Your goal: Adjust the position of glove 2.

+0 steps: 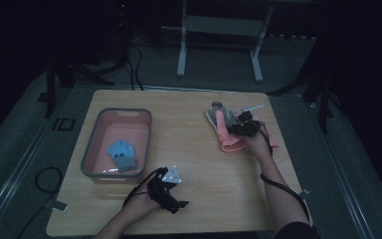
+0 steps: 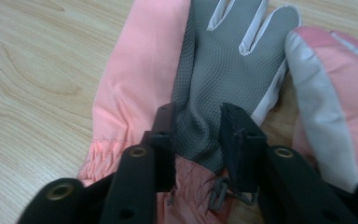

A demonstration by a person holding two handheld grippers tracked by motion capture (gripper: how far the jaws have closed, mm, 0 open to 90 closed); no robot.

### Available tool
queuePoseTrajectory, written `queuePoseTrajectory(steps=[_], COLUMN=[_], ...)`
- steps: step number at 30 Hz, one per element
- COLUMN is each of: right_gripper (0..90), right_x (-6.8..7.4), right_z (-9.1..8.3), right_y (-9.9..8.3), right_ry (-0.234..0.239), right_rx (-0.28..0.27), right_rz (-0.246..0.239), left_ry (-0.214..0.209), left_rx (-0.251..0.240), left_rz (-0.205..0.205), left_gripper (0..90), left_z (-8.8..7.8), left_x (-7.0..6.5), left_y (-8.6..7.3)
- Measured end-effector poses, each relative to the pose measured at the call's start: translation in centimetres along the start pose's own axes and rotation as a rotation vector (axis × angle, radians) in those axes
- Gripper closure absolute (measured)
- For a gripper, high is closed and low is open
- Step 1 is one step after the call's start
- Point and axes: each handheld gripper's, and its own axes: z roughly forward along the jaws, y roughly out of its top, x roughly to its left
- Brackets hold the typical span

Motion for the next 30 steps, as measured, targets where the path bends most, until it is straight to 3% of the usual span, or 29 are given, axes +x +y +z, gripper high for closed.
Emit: queuePoseTrajectory(steps=[9,10,14,15,22,28,30], right_gripper=[87.0,88.1,88.4,88.5,88.6,88.5,88.5], right_x=[0.7,1.3,2.6,4.1,7.7,9.7,9.9], right_z=[-0.2,-0.6,-1.4,-2.6,-6.3,-8.1,-8.0], right_y=[0.3,0.4,0.5,0.5,0.2,-0.9,-1.4], right_ry=[0.013,0.005,0.014,0.013,-0.014,-0.065,-0.051], right_rx=[0.021,0.002,-0.027,-0.065,-0.152,-0.181,-0.173], right_rz=[0.022,0.066,0.076,0.092,0.12,0.131,0.147], left_ry=[0.005,0.005,0.005,0.0,0.006,0.011,0.015], left_rx=[0.008,0.009,0.005,0.008,0.017,0.016,0.01], left_rz=[0.001,0.001,0.0,-0.003,0.005,0.004,0.004], left_gripper=[2.7,2.7,2.7,2.7,2.7,2.6,2.6], left_z=[0.1,0.1,0.1,0.1,0.2,0.1,0.1], left_x=[0.0,0.0,0.0,0.0,-0.1,0.0,0.0], left_y=[-0.2,-0.2,-0.3,-0.3,-0.3,-0.3,-0.3])
